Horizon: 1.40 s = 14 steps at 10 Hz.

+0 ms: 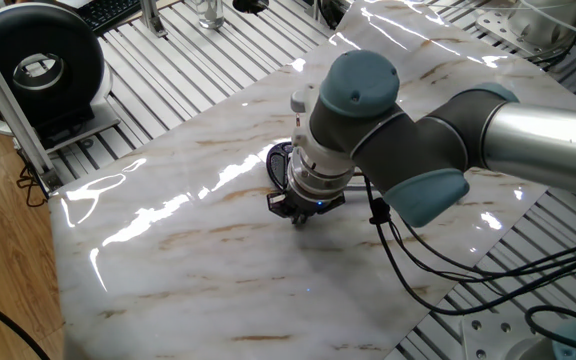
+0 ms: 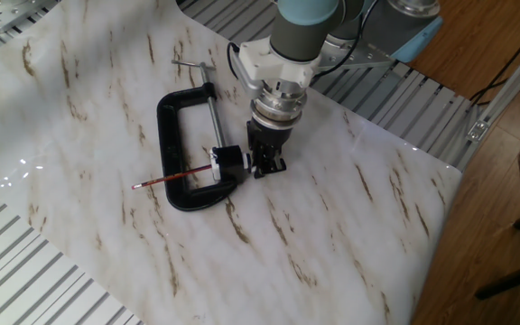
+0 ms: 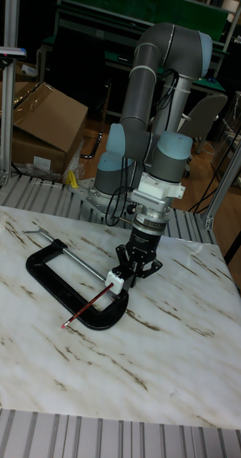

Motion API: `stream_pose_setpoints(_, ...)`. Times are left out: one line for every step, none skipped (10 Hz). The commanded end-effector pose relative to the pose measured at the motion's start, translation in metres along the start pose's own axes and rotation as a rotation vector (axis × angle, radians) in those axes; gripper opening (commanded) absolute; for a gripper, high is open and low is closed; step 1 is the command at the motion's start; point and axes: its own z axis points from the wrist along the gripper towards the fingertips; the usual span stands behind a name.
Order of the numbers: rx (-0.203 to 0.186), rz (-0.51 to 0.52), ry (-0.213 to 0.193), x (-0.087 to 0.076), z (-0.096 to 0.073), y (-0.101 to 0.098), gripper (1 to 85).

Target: Sharpen the pencil with a pencil sharpener

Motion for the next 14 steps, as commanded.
stream_pose_setpoints(-0.001,0.009,-0.003,-0.0001,0.0,-0.0007,3.0)
stream_pose_setpoints(-0.004,0.009,-0.007,0.0013,0.0007,-0.0005,2.3)
stream_pose_setpoints(-0.003,0.009,-0.006,0.0024,0.0014,-0.0016,2.0)
stream_pose_setpoints(0.002,0.007,-0.007,0.0029,0.0021,-0.0042,1.7)
stream_pose_setpoints(0.002,0.008,-0.003,0.0041,0.0024,-0.0052,1.0)
stream_pose_setpoints(0.006,0.007,0.0,0.0049,0.0018,-0.0052,1.0)
stream_pose_setpoints(0.004,0.007,-0.006,0.0034,0.0015,-0.0039,1.3)
stream_pose_setpoints(0.002,0.007,-0.012,0.0016,0.0012,-0.0036,2.7)
stream_pose_setpoints(-0.007,0.008,-0.016,0.0007,0.0007,-0.0013,7.0)
stream_pose_setpoints(-0.016,0.009,-0.021,-0.0006,0.0006,0.0009,11.7)
stream_pose_setpoints(-0.017,0.009,-0.024,-0.0013,0.0004,0.0014,13.3)
stream_pose_setpoints(-0.018,0.009,-0.029,-0.0025,-0.0002,0.0017,15.7)
stream_pose_setpoints(-0.016,0.006,-0.03,-0.0029,-0.0017,0.0007,16.7)
stream_pose_setpoints(-0.014,0.003,-0.029,-0.0029,-0.0026,-0.0012,17.7)
